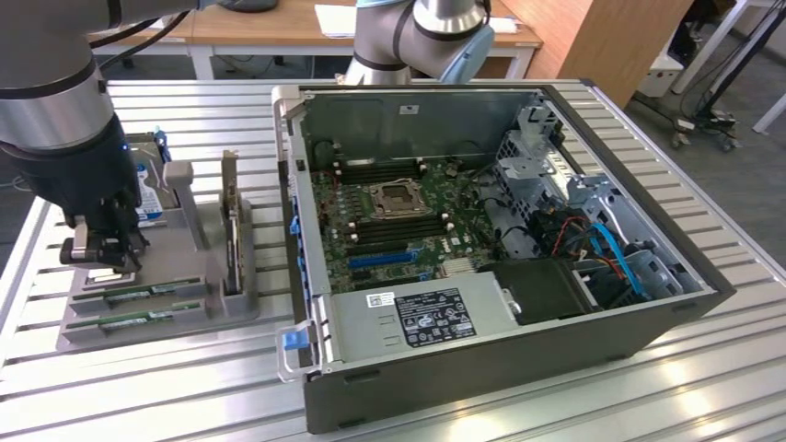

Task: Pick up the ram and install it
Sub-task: 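Pick up the ram and move it above insertion slot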

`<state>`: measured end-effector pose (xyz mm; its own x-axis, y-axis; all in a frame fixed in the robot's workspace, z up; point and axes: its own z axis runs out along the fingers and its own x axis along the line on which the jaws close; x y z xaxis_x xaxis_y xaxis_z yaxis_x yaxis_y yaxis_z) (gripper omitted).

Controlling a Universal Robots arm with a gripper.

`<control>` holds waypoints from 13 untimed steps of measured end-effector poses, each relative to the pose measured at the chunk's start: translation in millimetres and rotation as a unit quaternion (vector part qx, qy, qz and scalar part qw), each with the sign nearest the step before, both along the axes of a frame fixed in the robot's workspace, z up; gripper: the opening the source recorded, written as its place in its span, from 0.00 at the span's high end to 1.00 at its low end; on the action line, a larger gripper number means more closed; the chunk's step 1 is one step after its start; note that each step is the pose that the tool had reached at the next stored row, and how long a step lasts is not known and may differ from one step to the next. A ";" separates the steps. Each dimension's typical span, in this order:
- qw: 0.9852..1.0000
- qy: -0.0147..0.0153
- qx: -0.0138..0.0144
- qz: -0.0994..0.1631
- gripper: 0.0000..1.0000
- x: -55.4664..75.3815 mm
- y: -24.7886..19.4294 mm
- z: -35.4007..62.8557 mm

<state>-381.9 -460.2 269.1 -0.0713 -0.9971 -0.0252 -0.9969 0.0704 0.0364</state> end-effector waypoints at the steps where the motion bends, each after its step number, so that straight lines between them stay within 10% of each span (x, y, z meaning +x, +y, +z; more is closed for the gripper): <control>1: 1.000 0.000 0.000 0.000 0.64 0.0 -0.1 -0.4; 13: 1.000 0.000 0.000 0.000 0.64 -0.1 -7.6 -1.9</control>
<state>-381.9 -467.8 267.2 -0.0714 -0.9971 -0.0255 -0.9969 0.0705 0.0362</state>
